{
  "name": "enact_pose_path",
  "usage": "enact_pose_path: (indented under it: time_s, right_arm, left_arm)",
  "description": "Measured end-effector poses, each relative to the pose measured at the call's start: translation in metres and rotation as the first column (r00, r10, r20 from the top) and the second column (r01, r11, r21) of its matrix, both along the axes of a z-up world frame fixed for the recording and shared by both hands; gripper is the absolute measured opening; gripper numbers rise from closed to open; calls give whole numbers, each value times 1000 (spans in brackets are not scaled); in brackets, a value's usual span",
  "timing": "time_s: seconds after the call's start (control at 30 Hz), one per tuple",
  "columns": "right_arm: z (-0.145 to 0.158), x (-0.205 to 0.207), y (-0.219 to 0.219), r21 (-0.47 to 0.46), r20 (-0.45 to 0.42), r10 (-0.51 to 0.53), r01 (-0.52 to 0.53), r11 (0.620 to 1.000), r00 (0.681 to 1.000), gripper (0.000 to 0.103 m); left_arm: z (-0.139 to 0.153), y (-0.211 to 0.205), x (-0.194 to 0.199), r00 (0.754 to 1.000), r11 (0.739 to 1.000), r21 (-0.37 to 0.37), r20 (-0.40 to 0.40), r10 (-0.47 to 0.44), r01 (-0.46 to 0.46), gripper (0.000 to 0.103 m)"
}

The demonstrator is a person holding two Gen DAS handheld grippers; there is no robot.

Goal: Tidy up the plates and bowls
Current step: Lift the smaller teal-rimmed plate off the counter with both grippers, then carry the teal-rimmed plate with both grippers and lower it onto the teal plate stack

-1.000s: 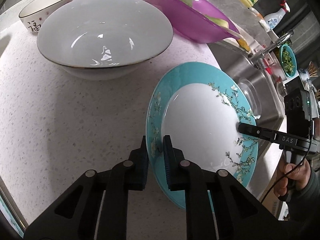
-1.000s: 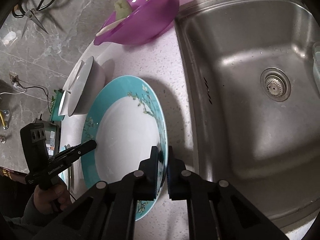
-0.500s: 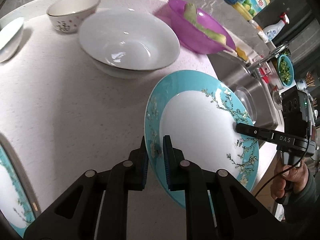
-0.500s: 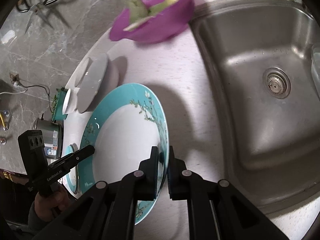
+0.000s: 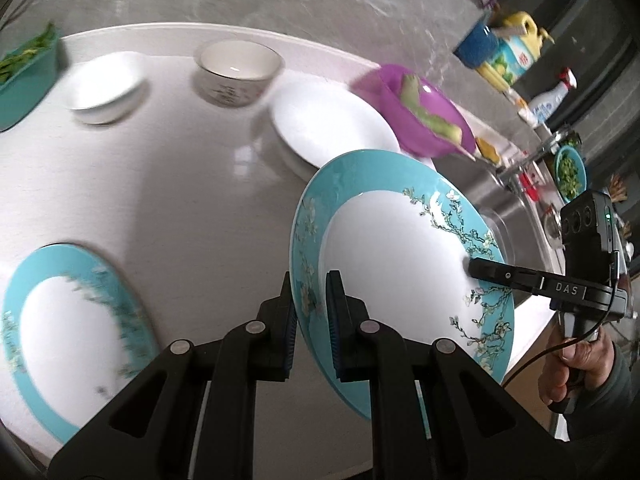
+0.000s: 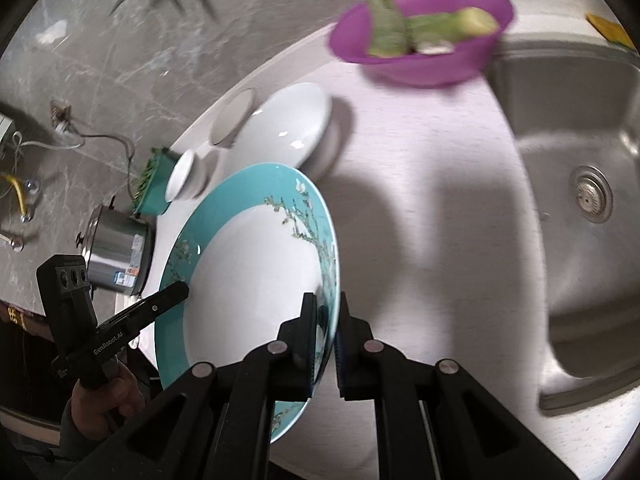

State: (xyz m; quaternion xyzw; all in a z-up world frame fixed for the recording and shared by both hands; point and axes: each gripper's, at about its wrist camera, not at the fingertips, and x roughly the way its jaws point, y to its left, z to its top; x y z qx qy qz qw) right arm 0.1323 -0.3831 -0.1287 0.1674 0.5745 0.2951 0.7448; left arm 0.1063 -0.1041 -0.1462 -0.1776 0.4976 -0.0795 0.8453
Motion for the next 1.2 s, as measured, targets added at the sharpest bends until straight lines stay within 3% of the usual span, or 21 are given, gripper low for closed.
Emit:
enact_pose_path:
  time_s: [0.3, 0.47, 0.87, 1.2]
  right_arm:
    - [30, -5, 84, 49, 51, 137, -139, 989, 989, 11]
    - [36, -11, 143, 61, 68, 233, -237, 970, 970, 11]
    - [20, -34, 255, 28, 63, 425, -427, 904, 903, 11]
    - [-6, -42, 289, -20, 36, 471, -471, 882, 881, 11]
  left_arm:
    - [30, 91, -52, 990, 990, 25, 21, 139, -139, 12]
    - [31, 144, -87, 973, 972, 35, 17, 231, -232, 12]
    - [0, 253, -154, 916, 915, 61, -33, 401, -398, 15]
    - [-37, 272, -171, 902, 905, 73, -73, 425, -420, 16]
